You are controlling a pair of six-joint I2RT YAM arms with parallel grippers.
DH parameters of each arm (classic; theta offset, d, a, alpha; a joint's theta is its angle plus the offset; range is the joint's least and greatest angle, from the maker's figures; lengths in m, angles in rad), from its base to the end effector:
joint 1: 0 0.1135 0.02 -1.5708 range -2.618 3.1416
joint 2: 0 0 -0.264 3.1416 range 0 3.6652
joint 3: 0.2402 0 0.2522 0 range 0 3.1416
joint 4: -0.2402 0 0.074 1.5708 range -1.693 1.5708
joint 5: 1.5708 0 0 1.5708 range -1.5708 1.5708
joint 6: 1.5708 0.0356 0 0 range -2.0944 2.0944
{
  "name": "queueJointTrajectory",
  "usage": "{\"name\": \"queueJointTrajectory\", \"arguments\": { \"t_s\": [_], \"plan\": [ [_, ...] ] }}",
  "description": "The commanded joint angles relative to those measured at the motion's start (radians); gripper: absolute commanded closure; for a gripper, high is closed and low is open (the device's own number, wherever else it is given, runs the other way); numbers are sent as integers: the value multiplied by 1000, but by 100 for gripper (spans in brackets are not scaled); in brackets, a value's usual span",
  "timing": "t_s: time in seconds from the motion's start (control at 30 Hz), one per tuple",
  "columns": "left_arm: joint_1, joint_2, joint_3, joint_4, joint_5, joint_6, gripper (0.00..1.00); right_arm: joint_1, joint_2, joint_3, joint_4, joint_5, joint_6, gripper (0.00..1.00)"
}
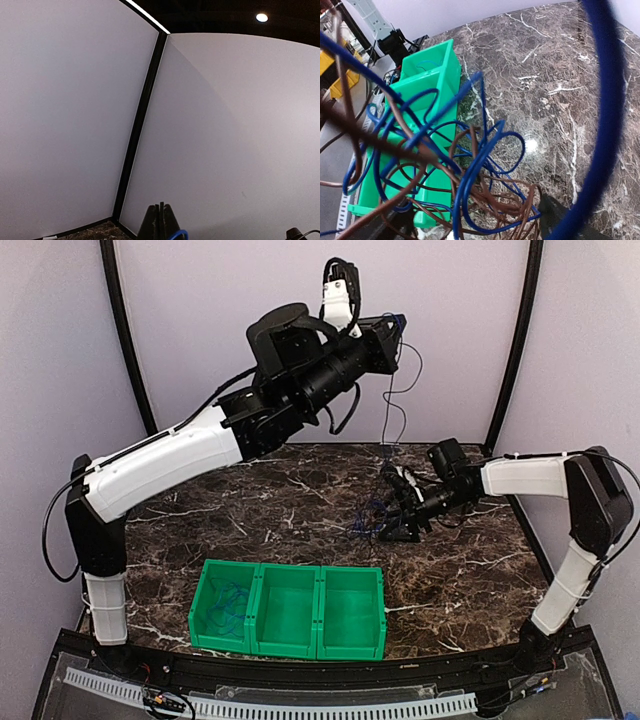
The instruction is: Untangle the cables
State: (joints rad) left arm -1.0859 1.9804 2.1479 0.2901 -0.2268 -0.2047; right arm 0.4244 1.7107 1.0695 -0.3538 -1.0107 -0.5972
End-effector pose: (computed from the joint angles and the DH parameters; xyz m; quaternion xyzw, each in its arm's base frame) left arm 0.2188 -0.3981 0.5037 0.1370 0.5158 -0.4596 0.7099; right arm 0.2971 0.1673 0.1985 -0.5301 0.6647 0.4410 0.2876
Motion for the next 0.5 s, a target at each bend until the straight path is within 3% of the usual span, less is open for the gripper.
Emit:
{"name": "queueJointTrajectory", "arguments": {
  "t_s": [0.0, 0.07, 0.1, 0.2, 0.33, 0.47],
  "plan": [
    [1, 39, 116, -19, 22, 32, 100, 7, -52, 12, 99, -75, 78, 25],
    [1, 52, 134, -8, 51, 11, 100, 5, -63, 9, 119, -14, 92, 52],
    [0, 57, 139, -4, 59, 3, 100, 4, -71, 2, 120, 32, 95, 74],
    [1, 78, 170, 1, 90, -21, 100, -55, -95, -25, 100, 62, 80, 95],
    [1, 81, 185, -6, 96, -18, 100, -207, -115, -30, -9, 98, 41, 100],
    [1, 58, 190, -15, 84, 33, 100, -338, -132, -50, -138, 251, -58, 100]
  ]
}}
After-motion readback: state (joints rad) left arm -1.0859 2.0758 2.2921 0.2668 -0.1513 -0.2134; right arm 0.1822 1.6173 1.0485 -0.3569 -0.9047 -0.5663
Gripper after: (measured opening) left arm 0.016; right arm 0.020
